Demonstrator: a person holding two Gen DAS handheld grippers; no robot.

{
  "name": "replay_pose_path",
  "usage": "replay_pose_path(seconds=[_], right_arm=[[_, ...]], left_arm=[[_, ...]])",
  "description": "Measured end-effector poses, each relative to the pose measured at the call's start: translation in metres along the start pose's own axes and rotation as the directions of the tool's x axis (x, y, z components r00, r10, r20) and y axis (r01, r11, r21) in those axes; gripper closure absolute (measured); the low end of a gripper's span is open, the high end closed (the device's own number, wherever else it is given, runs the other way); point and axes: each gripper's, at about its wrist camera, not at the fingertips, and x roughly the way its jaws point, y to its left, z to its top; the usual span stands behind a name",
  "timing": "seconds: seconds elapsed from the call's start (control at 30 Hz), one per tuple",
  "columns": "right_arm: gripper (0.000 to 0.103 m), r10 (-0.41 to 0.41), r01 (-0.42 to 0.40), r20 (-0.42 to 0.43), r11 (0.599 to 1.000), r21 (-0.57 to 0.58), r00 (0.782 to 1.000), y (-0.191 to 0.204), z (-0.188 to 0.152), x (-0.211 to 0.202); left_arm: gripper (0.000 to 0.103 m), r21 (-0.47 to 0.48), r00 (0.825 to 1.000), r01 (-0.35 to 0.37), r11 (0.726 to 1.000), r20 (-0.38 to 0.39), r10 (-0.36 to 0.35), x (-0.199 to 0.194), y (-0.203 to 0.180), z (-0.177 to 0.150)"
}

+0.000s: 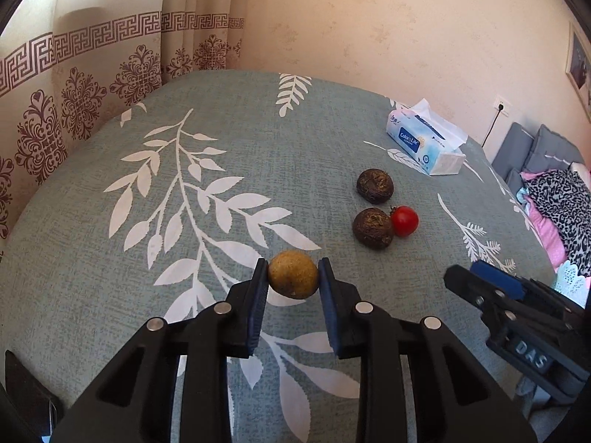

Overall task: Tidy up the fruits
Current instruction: 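Grasp the red tomato with the right tool while the left tool holds the kiwi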

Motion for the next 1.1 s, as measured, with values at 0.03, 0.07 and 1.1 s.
replay_pose_path(seconds=[0.03, 0.07, 1.1], right_arm=[[0.062, -0.012, 0.011, -0.004, 1.0, -0.007, 1.0, 0.001, 0.004, 0.008], [0.063, -0.018, 0.018, -0.008, 1.0, -0.01, 1.0, 0.002, 0.007, 0.014], [0.075, -0.01, 0.01, 0.001, 0.999, 0.046, 1.0, 0.001, 0.028, 0.039]], left_arm=[[0.075, -0.002, 1.0, -0.003, 1.0, -0.002, 0.003, 0.0, 0.001, -0.001], [0.075, -0.003, 1.0, -0.003, 1.0, -0.003, 0.003, 0.001, 0.001, -0.001], [0.075, -0.025, 0.999, 0.032, 0.999, -0.006, -0.032, 0.001, 0.004, -0.003]])
